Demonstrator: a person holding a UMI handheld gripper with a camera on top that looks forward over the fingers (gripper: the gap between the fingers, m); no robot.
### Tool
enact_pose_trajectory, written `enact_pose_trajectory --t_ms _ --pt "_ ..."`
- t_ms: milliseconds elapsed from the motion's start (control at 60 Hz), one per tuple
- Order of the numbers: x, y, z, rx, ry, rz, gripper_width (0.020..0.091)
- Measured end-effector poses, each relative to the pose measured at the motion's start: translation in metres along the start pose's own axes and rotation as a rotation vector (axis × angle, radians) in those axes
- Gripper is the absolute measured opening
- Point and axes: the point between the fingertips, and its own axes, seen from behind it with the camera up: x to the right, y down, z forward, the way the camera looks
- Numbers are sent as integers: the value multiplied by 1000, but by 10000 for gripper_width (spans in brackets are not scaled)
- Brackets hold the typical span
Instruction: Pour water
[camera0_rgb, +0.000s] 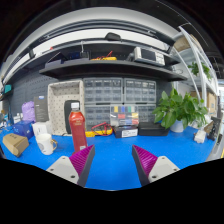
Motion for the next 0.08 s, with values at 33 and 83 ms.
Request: enact_pose_trajectory --t_ms 33,83 --pt "3 -2 -1 5 7 -3 755" --pt "6 -3 -2 11 11 -7 752"
